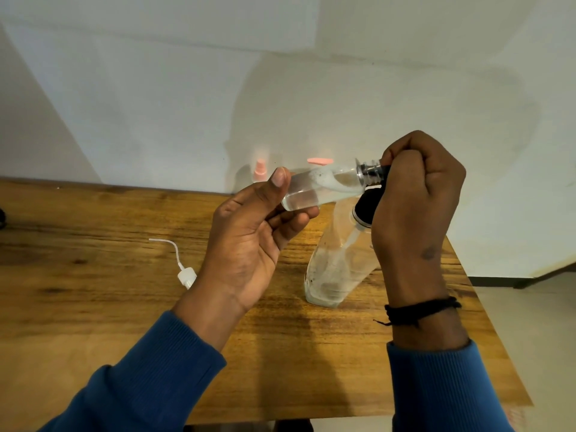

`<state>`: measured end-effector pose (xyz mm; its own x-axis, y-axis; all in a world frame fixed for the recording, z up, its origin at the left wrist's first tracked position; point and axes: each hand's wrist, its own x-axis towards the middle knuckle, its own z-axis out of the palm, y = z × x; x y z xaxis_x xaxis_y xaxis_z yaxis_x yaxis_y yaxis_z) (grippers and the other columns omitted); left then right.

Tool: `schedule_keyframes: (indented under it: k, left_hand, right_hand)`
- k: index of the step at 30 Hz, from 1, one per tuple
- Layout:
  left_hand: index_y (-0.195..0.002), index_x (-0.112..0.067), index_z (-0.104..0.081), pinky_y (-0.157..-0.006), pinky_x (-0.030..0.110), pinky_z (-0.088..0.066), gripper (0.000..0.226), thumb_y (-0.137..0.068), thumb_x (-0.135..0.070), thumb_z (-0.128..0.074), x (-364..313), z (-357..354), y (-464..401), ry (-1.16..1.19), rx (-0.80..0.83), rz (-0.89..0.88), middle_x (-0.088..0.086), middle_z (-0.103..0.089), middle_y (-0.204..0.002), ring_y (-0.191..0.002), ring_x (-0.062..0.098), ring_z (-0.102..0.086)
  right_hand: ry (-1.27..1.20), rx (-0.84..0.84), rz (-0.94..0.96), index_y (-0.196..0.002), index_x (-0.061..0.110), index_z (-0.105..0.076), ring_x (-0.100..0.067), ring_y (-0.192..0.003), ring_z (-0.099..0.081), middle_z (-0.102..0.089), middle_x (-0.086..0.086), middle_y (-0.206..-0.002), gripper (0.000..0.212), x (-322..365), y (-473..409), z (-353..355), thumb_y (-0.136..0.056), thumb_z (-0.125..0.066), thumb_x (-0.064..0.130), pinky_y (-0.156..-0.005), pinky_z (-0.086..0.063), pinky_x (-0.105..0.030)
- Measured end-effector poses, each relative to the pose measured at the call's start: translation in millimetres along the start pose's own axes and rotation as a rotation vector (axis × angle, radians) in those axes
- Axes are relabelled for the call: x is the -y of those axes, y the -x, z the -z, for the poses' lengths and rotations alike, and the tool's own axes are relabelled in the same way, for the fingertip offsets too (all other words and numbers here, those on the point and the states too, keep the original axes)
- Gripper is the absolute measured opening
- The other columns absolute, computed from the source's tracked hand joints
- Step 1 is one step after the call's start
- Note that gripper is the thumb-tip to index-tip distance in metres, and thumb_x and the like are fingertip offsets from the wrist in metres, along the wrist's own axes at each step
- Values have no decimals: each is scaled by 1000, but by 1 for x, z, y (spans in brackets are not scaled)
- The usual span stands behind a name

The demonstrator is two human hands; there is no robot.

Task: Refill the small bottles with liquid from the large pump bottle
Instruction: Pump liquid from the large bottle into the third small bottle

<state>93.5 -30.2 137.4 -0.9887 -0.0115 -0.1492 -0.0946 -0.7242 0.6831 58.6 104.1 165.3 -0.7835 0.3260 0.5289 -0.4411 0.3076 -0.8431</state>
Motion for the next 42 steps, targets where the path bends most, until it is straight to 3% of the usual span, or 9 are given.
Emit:
schedule_keyframes:
  k: [42]
  left_hand:
    - [-88, -15, -81, -58, 19, -57, 32, -62, -34, -77, 2, 2, -1, 13, 9, 2, 14, -74, -95, -72, 20, -72]
  right_hand:
    - [-37, 7, -45, -65, -1, -47, -4, -44, -31, -34, 0, -55, 26, 2, 2, -1, -85, -34, -11, -41, -25, -14]
